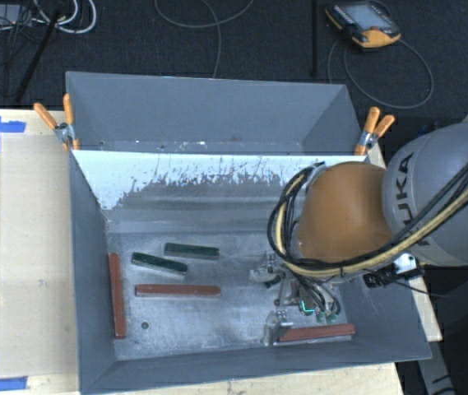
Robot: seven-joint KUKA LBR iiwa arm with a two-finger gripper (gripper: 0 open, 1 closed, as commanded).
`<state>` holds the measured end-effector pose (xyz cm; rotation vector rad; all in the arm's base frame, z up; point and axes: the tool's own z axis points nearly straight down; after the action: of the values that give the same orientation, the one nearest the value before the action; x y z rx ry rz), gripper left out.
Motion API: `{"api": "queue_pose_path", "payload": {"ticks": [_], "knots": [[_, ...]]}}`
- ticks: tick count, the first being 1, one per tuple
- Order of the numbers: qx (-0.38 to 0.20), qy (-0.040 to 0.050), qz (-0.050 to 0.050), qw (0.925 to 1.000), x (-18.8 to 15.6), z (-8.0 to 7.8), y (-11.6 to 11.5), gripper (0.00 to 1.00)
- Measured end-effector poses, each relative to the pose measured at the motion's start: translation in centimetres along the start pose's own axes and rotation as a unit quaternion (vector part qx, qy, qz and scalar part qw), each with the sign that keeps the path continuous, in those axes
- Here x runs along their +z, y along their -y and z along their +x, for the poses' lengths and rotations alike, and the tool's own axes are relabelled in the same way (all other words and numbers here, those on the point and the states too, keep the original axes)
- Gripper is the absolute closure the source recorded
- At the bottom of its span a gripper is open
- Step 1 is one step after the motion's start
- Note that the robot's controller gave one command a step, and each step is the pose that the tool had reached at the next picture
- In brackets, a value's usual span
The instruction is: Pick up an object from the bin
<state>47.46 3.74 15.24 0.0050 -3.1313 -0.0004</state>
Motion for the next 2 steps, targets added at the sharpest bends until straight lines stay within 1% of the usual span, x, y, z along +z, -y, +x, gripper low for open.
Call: {"api": "queue_pose_path", "payload": {"ticks": [1, 2], "knots": [[0.001, 0.004, 0.0, 1.0, -0.4, -0.2, 0.0, 0.0], [-0.026, 0.0082, -0.001, 0.9996, 3.4, -0.5, 3.1, 0.0]]}}
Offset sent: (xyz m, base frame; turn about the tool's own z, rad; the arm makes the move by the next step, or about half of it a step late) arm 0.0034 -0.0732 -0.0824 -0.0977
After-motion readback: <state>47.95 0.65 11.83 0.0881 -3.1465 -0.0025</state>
